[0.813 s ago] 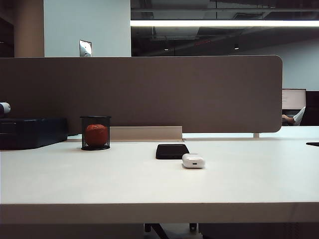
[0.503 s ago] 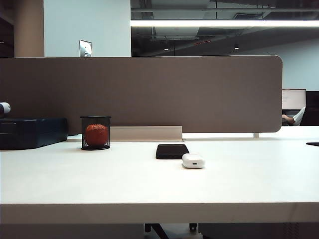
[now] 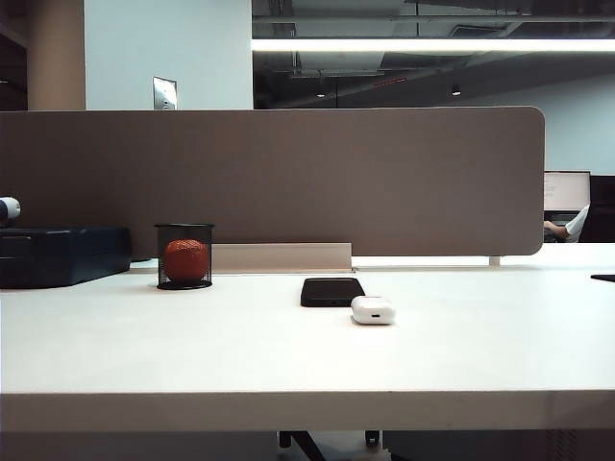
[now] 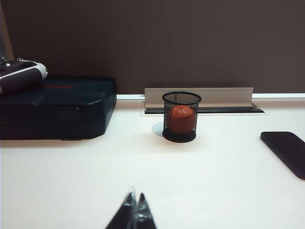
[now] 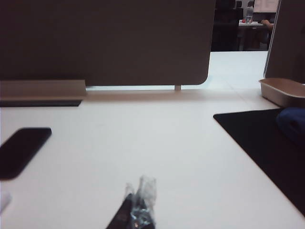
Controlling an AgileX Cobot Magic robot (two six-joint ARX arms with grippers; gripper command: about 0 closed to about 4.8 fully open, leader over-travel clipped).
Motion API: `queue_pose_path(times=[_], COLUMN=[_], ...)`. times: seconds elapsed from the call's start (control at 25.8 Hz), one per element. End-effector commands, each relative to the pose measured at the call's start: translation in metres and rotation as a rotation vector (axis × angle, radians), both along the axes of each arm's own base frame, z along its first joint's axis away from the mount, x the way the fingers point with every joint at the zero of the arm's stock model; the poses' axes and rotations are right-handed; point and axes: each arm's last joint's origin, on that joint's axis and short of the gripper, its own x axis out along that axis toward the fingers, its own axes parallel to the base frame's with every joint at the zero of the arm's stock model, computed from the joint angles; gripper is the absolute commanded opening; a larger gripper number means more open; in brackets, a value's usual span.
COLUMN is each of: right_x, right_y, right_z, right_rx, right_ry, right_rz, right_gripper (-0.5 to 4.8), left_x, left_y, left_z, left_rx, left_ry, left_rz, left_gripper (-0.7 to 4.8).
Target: Find the wireless headphone case on the desktop and place it on the left side of the phone.
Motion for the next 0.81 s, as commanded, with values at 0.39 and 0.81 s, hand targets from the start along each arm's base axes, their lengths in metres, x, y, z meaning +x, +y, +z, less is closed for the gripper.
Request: queue_pose_path(times=[0.39,0.81], right_x=[-0.052,-0.065], right_y=[0.006,0.011], right_z=[0.11,0.215], right_rx=[0.068,0.111], right_ry=[-0.037,0.265], right_rz=[0.035,0.139], right_gripper=[-0.06,-0.06], left_x=[0.0,0.0], left_y=[0.0,-0.001], left_z=[0.001,0.0], left_rx=[0.001,0.004], left_ry=[-0.009,0.002], left_rz=[-0.006,-0.035], left_gripper=[-0.06,-0.06])
